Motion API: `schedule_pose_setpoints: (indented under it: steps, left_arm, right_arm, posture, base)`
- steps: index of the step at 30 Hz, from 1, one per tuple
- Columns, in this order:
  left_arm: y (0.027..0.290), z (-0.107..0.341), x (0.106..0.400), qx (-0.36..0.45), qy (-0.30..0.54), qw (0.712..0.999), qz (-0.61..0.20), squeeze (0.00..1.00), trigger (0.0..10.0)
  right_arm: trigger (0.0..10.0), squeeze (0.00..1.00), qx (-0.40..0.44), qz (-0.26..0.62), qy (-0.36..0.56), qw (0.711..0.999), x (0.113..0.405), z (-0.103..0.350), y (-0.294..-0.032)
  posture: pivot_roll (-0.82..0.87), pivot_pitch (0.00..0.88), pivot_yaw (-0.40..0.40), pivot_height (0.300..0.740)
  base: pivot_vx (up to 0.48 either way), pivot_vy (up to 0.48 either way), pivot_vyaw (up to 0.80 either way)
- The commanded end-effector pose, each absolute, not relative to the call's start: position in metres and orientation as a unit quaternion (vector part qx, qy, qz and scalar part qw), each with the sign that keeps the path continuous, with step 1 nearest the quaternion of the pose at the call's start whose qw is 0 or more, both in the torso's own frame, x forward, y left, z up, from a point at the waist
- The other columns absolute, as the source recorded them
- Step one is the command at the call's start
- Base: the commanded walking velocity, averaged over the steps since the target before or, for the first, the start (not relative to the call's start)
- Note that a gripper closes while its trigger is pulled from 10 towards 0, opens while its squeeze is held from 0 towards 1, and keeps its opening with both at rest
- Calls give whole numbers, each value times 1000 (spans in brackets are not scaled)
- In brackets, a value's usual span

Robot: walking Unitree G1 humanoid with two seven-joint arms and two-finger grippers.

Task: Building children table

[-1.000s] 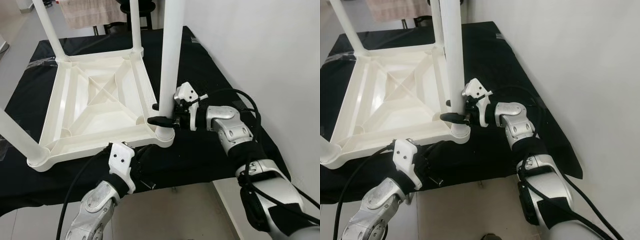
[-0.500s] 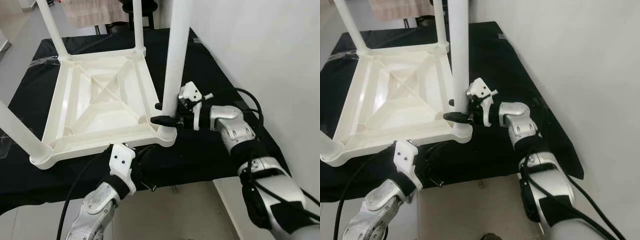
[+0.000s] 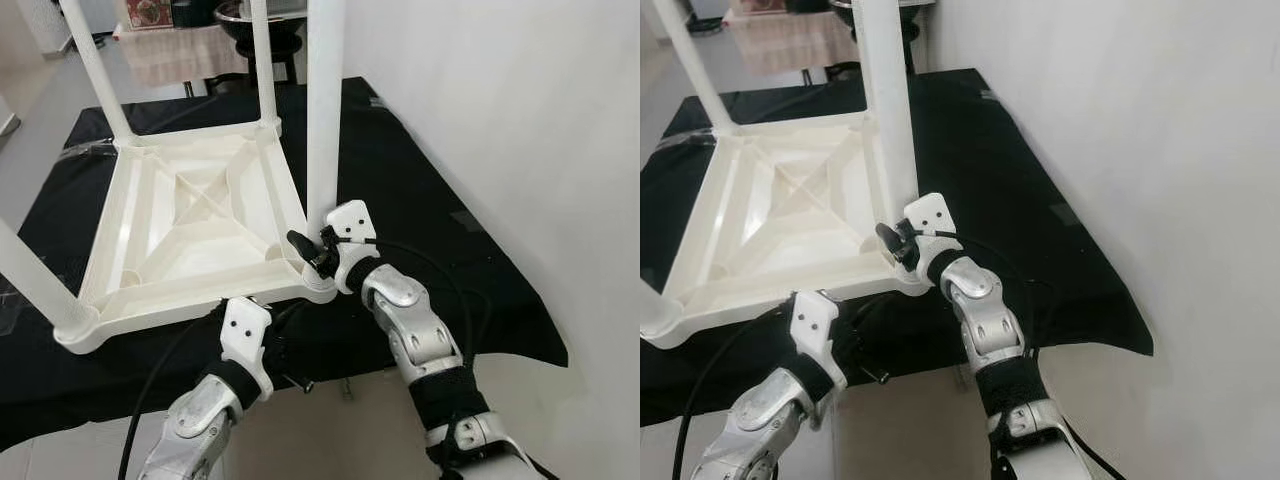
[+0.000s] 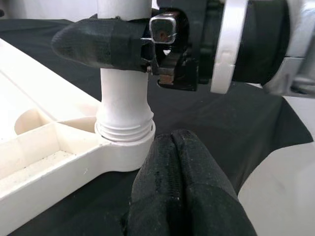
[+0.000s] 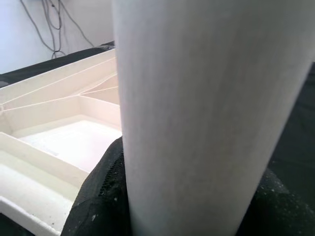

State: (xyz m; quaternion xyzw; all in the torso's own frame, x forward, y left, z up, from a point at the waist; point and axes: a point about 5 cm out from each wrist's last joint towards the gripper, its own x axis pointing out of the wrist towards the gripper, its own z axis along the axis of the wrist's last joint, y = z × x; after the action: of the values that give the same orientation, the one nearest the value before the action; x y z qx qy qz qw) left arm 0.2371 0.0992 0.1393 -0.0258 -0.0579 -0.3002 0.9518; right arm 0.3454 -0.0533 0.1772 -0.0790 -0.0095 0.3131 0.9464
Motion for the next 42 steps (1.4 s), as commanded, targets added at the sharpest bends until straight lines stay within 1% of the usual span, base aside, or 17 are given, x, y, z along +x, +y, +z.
schedule_pose_setpoints:
  steps: [1, 2, 3, 6, 8, 9, 10, 11, 14, 20, 21, 22, 24, 25, 36, 40, 42]
  left_arm:
    - [100, 139, 238, -24, -57, 953, -297, 0, 10000]
    - [100, 140, 238, -25, -58, 953, -297, 0, 10000]
    - [99, 140, 238, -27, -57, 952, -300, 0, 10000]
    - [99, 141, 238, -28, -57, 951, -302, 0, 10000]
    - [98, 140, 238, -31, -57, 950, -304, 0, 10000]
    - [98, 140, 238, -31, -57, 950, -304, 0, 10000]
    - [98, 140, 238, -31, -57, 950, -304, 0, 10000]
    - [97, 139, 238, -31, -57, 950, -304, 0, 10000]
    - [96, 138, 235, -31, -57, 950, -304, 0, 10000]
    - [95, 137, 234, -32, -58, 951, -303, 0, 10000]
    - [95, 137, 234, -31, -58, 951, -303, 0, 10000]
    - [95, 137, 234, -31, -58, 951, -303, 0, 10000]
    - [95, 137, 234, -31, -58, 951, -303, 0, 10000]
    - [95, 137, 234, -32, -58, 951, -303, 0, 10000]
    - [94, 139, 233, -32, -58, 950, -304, 0, 10000]
    - [95, 139, 233, -32, -58, 950, -304, 0, 10000]
    - [97, 139, 233, -31, -57, 950, -304, 0, 10000]
  right_arm:
    - [10000, 0, -103, 331, 44, 937, 342, 157, -49]
    - [10000, 0, -102, 334, 46, 936, 340, 159, -48]
    - [10000, 1000, -90, 368, 39, 925, 341, 165, -47]
    - [10000, 1000, -82, 391, 33, 916, 341, 170, -47]
    - [10000, 1000, -83, 462, -24, 883, 343, 190, -51]
    - [10000, 863, -78, 495, -39, 864, 342, 198, -53]
    - [10000, 863, -78, 495, -39, 864, 342, 198, -53]
    - [10000, 0, -82, 523, -51, 847, 343, 204, -56]
    - [10000, 0, -99, 593, -26, 798, 349, 204, -68]
    - [10000, 0, -92, 615, 22, 783, 360, 198, -82]
    - [8235, 0, -89, 619, 29, 780, 363, 199, -84]
    - [980, 0, -83, 624, 35, 776, 364, 202, -85]
    - [980, 0, -83, 624, 35, 776, 364, 202, -85]
    - [0, 0, -78, 631, 37, 771, 365, 203, -86]
    - [0, 0, -89, 621, 24, 778, 370, 205, -101]
    - [0, 0, -104, 527, 21, 843, 374, 194, -108]
    - [0, 0, -98, 411, 48, 905, 369, 172, -103]
  posture:
    - [5, 140, -24, 740]
    - [5, 139, -23, 740]
    - [5, 140, -23, 740]
    - [5, 140, -23, 740]
    - [7, 138, -23, 740]
    - [7, 138, -23, 740]
    - [7, 138, -23, 740]
    - [8, 138, -25, 740]
    - [14, 138, -33, 740]
    - [32, 139, -42, 740]
    - [32, 139, -42, 740]
    - [32, 139, -42, 740]
    - [32, 139, -42, 740]
    - [32, 139, -42, 740]
    - [30, 146, -42, 740]
    - [27, 150, -42, 740]
    - [24, 152, -35, 740]
  base:
    - [0, 0, 0]
    - [0, 0, 0]
    - [0, 0, 0]
    - [0, 0, 0]
    - [0, 0, 0]
    - [0, 0, 0]
    - [0, 0, 0]
    - [0, 0, 0]
    - [0, 0, 0]
    - [0, 0, 0]
    - [0, 0, 0]
    - [0, 0, 0]
    - [0, 0, 0]
    - [0, 0, 0]
    - [0, 0, 0]
    - [0, 0, 0]
    - [0, 0, 0]
